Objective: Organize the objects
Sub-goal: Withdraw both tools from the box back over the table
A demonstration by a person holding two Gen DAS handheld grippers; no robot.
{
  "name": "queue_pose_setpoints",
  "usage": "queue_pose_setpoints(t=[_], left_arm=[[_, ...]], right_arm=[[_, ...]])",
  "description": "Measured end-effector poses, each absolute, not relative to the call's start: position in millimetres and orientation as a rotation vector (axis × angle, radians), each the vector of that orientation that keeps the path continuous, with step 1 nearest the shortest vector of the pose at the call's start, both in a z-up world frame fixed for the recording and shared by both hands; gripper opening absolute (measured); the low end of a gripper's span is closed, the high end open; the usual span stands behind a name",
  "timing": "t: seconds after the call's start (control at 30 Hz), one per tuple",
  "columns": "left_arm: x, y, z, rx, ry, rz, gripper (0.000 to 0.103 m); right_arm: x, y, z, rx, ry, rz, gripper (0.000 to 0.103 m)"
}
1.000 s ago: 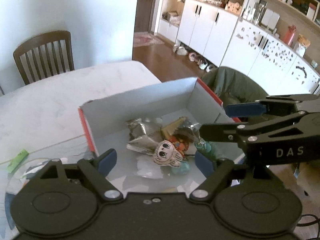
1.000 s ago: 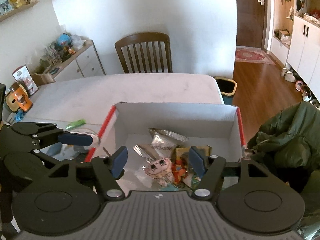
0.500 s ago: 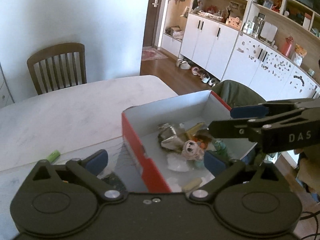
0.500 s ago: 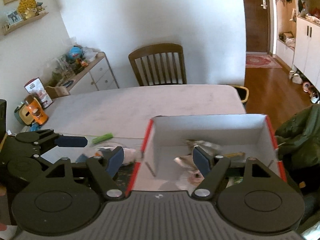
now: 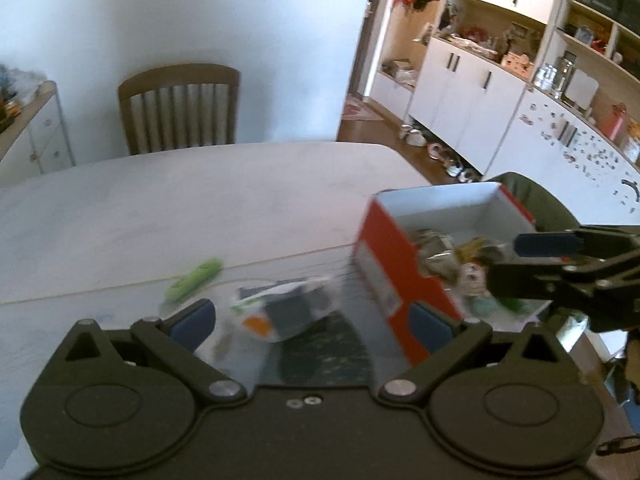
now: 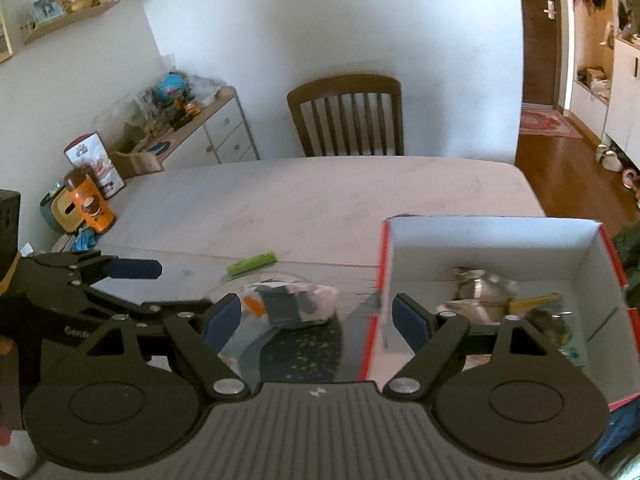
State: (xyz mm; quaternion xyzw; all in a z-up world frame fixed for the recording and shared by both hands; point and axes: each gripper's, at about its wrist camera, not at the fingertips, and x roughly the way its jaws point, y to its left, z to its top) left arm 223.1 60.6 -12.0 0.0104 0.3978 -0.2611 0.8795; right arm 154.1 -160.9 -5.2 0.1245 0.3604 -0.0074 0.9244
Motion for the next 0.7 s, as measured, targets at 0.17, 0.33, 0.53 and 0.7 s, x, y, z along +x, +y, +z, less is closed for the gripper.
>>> queue_pose_setpoints(t=[0.17, 0.33, 0.53, 0.7], left_arm=[[238, 93, -26, 0.007, 0.83, -0.515, 0.102], [260, 113, -45, 0.041, 0.848, -0.471, 0.102], [291, 128, -72, 0.075, 0.855, -0.454, 0.102], [316, 132, -95, 0.116, 0.855, -0.451, 0.102]], right_arm=[[172, -138, -13, 0.242, 0.77, -0.017, 0.083], [192, -119, -20, 0.235, 0.797, -0.031, 0.083], [214, -101, -35, 0.272, 0.851, -0.059, 0.083], [229, -91, -55, 0.324, 0.919, -0.102, 0.083]])
